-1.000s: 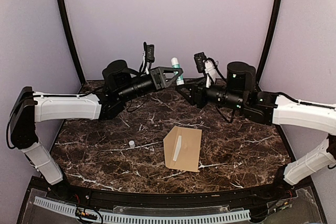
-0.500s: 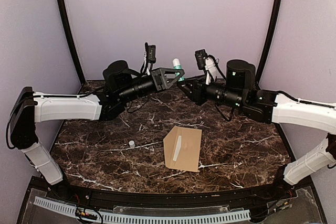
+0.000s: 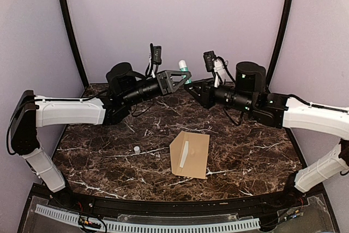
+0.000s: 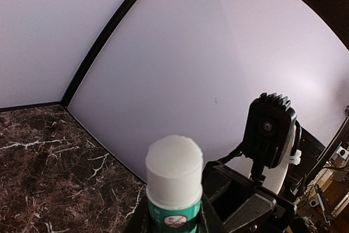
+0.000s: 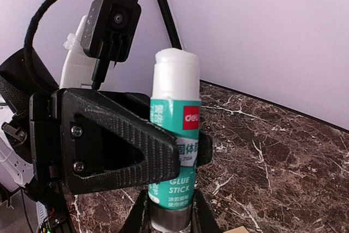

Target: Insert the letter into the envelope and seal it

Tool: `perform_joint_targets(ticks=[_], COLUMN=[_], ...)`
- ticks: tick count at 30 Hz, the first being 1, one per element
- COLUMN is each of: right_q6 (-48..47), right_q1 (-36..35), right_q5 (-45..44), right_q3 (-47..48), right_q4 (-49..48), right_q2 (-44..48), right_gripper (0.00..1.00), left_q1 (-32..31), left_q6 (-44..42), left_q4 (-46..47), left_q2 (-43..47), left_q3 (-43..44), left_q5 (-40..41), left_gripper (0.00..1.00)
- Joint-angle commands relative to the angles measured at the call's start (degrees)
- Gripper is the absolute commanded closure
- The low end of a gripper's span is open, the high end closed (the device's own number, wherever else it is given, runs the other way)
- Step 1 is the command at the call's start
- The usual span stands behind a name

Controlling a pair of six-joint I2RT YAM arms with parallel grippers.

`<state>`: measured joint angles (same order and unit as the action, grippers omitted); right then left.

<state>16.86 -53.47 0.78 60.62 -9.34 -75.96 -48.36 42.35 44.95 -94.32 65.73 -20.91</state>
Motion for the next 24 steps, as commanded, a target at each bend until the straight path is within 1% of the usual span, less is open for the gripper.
perform_joint_targets(ticks=[1,4,6,8,12,14,17,19,20,21,23,24], right_q6=[0.4,2.3,4.1,6.1,14.9,20.3,25.6,25.0,22.8,19.9,13.7,10.7], right_q1=[1.1,3.0,4.6,6.2,9.3,10.7,11.7,11.9,11.9,11.9,11.9,11.8], right_q5=[6.2,13.6,21.1,28.0,42.2,47.4,51.6,51.6,50.3,48.1,41.1,38.0], right_q3=[0.0,-1.5,-2.6,-3.0,-4.6,-5.3,-6.2,-5.9,-5.5,-5.2,-5.2,-5.4], right_q4=[-2.7,-5.5,-8.3,-10.5,-20.2,-26.1,-32.2,-30.8,-27.7,-24.1,-16.6,-13.7], right_q2=[1.4,3.0,4.0,4.1,2.7,1.7,1.2,1.9,2.5,3.8,6.0,7.0], right_gripper=[1.00,1.00,1.00,1.00,1.00,1.00,1.00,1.00,1.00,0.90,0.60,0.50], left_q1=[-0.3,-0.7,-0.8,-1.2,-2.4,-3.1,-3.4,-3.4,-3.4,-3.4,-3.4,-3.4], left_q6=[-0.6,-0.6,0.2,1.2,1.3,1.9,5.0,5.9,6.1,6.4,6.8,6.9], left_q4=[5.8,9.5,12.5,15.3,17.7,19.1,22.8,22.6,22.2,21.3,18.9,18.0], left_q2=[1.1,1.2,1.1,0.9,0.6,0.2,-0.5,-0.5,-0.3,-0.1,0.5,1.0], left_q3=[0.0,0.0,0.0,0.2,1.1,1.6,2.1,2.2,2.2,2.0,1.6,1.5], left_q5=[-8.0,-12.9,-18.7,-22.1,-27.1,-29.2,-30.7,-30.0,-28.7,-27.8,-23.9,-21.1], left_gripper=[1.00,1.00,1.00,1.00,1.00,1.00,1.00,1.00,1.00,1.00,1.00,1.00])
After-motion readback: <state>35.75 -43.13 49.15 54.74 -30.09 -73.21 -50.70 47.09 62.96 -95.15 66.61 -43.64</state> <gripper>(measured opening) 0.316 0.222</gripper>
